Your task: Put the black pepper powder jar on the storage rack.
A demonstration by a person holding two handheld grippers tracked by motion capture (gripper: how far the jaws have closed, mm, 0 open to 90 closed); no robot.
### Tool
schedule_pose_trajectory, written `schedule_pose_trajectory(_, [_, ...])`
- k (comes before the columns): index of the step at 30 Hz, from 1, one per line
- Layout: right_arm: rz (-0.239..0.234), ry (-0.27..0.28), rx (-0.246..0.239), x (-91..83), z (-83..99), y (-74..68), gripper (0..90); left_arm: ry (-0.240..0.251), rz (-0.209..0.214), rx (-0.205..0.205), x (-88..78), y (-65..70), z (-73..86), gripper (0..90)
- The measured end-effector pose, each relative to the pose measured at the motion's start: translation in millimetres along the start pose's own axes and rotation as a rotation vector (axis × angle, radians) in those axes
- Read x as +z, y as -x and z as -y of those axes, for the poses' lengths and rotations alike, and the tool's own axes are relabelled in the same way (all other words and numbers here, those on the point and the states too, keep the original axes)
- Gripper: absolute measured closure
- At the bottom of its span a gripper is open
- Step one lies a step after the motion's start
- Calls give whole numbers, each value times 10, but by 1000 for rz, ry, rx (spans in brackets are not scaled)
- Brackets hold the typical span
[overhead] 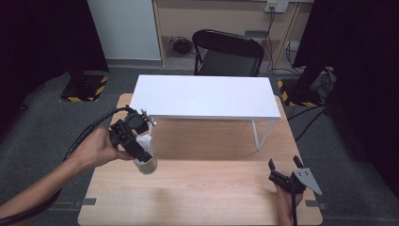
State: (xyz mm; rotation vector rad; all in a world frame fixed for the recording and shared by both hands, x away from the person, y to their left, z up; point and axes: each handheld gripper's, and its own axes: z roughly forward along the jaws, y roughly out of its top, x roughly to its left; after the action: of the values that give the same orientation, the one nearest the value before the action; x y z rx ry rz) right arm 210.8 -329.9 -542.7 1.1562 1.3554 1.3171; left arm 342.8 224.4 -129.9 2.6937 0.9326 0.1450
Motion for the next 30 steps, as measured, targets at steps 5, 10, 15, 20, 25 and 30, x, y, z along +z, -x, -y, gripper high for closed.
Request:
schedule_pose_trajectory(5, [0,1,0,0,2,1,11,12,-20,3,-259,42,-122,304])
schedule_pose_trajectory(10, [0,0,0,0,1,1,11,54,-27,-1,-548,69,-228,304])
schedule_pose_trajectory(15, [0,0,1,-1,1,1,11,93,-41,11,-755,120,-327,303])
schedule_pose_trajectory(20, [1,1,3,-2,2,1,11,101,-58,35,-959,198,-505,303])
schedule_pose_trajectory(25, [1,1,4,-2,3,3,12,130,-57,40,-1119,219,-651,303])
schedule_pose_trajectory(30, [-1,2,3,-1,4,6,12,153,-63,31,-1174,194,-791,303])
